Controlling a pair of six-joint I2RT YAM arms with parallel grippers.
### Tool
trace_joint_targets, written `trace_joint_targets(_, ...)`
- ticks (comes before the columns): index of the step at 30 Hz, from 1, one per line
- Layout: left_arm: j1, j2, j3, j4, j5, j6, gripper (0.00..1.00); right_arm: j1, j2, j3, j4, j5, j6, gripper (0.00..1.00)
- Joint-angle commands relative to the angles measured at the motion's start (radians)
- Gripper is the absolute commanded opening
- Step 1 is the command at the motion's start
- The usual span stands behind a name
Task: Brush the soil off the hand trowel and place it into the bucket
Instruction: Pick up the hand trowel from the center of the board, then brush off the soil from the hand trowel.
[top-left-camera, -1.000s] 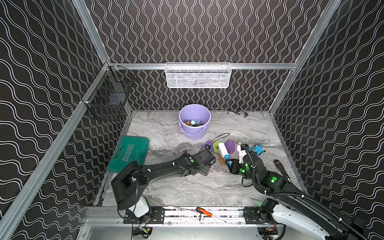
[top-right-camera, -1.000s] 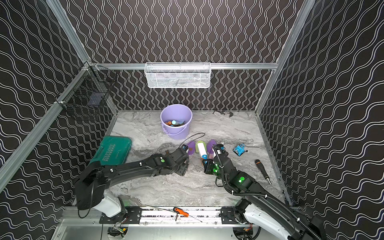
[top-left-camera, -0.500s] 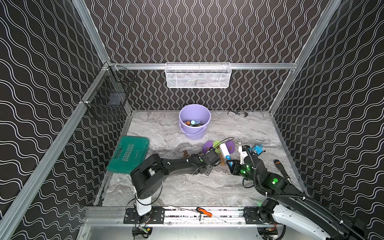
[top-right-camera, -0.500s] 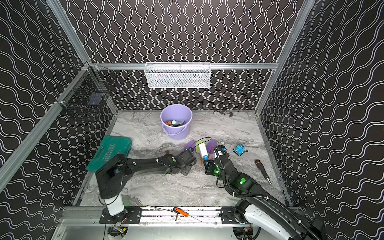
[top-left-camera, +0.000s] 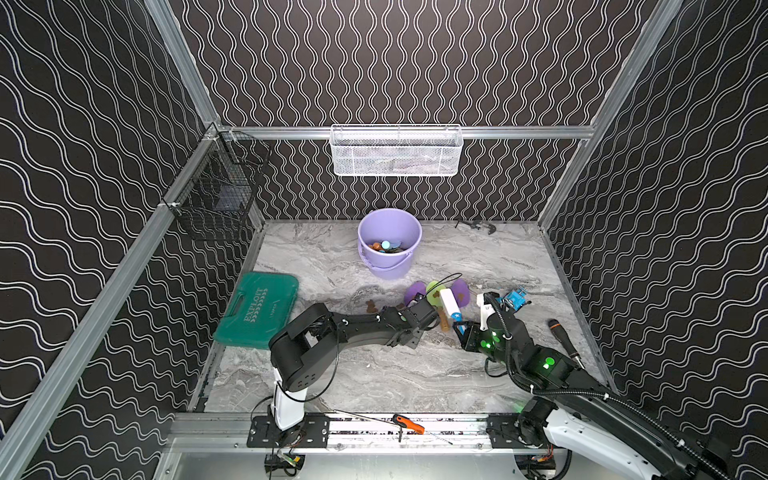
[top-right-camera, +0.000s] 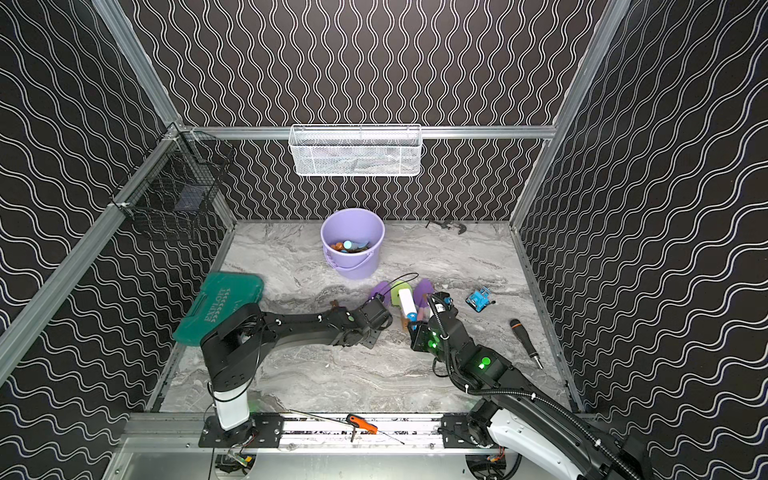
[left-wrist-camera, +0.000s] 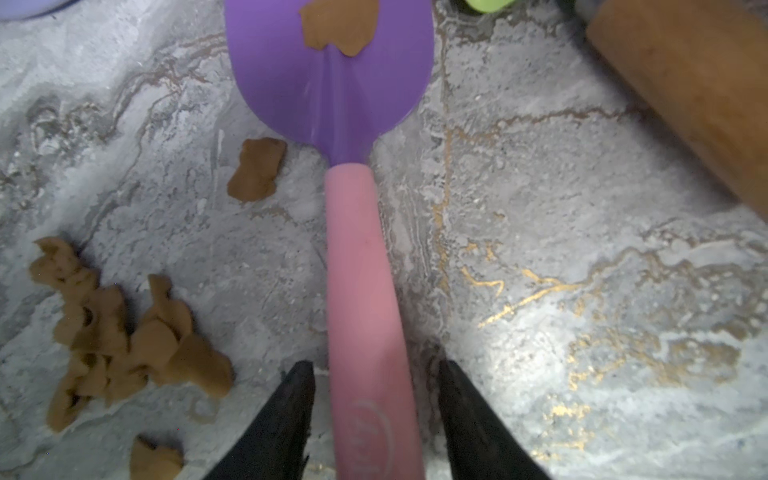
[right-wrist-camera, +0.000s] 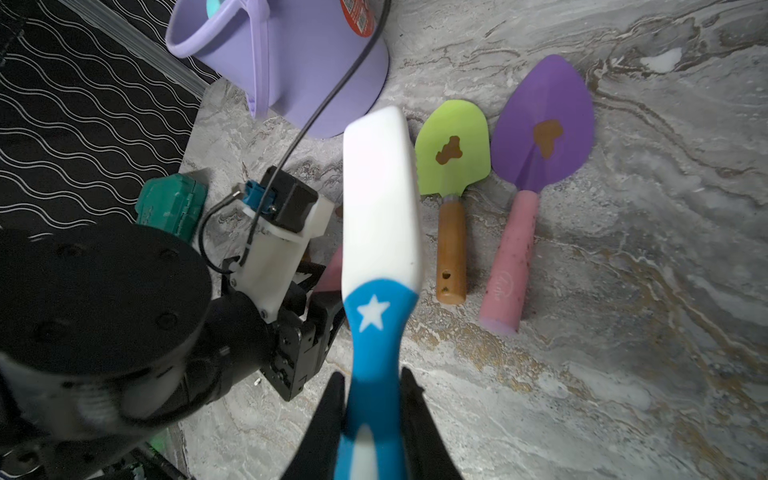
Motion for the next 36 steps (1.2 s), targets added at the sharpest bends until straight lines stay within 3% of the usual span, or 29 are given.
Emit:
trace_joint_targets(1,0.006,0.018,-0.004,-0.044,0.003,0.004,0.49,0.000,0.006,0.000,0.041,0.004,0.014,0.00)
trace_joint_targets(8,0.022,0.046,0.017,-0.047,0.010,0.003,0.40,0.000,0.004,0.002,0.042,0.000,0.012,0.00)
trace_joint_targets(20,0.062,-0.054,-0.002,-0.077,0.065,0.032,0.00,0.000,0.004,0.018,0.038,0.007,-0.009,0.00)
trace_joint_targets(27,0.063,-0.189,0.026,-0.231,0.125,0.051,0.00,-0.007,-0.014,0.042,0.025,-0.007,-0.025,0.00)
trace_joint_targets(36,0.078,-0.367,0.017,-0.450,0.335,0.075,0.00,-0.012,-0.027,0.046,0.194,-0.319,-0.104,0.00)
